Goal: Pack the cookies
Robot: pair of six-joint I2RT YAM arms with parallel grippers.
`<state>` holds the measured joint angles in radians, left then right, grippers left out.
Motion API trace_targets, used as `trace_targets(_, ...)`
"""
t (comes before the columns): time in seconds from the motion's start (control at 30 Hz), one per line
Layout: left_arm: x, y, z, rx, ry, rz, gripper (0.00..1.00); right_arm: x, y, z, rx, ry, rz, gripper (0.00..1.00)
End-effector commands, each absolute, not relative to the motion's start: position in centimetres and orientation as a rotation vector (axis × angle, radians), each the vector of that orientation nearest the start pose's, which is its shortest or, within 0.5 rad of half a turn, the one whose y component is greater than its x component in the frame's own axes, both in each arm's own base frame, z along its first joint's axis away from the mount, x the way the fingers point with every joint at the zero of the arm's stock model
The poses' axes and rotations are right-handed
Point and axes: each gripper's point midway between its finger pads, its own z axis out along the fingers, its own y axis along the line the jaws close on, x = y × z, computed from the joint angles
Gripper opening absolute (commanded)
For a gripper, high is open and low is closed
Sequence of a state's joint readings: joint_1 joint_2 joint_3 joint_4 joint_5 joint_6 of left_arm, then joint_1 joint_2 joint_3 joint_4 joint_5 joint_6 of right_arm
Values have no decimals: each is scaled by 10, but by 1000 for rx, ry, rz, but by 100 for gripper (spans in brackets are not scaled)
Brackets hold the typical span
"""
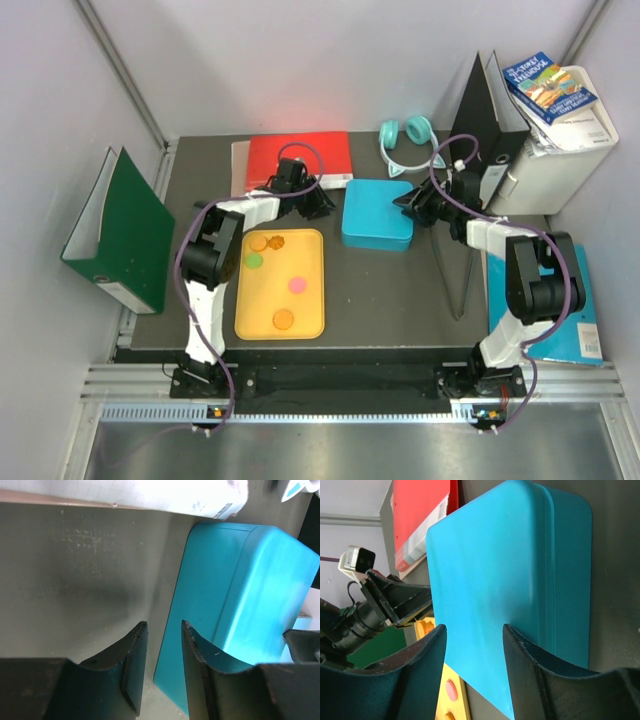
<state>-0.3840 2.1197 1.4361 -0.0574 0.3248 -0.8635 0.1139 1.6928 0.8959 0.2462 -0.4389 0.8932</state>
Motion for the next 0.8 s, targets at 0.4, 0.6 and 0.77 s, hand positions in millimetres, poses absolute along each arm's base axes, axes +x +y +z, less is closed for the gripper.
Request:
trace_targets(0.4, 460, -318, 96, -331, 2308, -1274, 30, 408, 136, 55, 693, 2294, 937, 51)
trace_targets(0.6, 456, -320, 106, -327, 2280, -1319, 29, 412, 141, 71, 652, 2267, 976, 57)
trace_targets(0.77, 455, -319, 116, -322, 2252, -1340, 29, 414, 142, 85, 627, 2241, 992, 61)
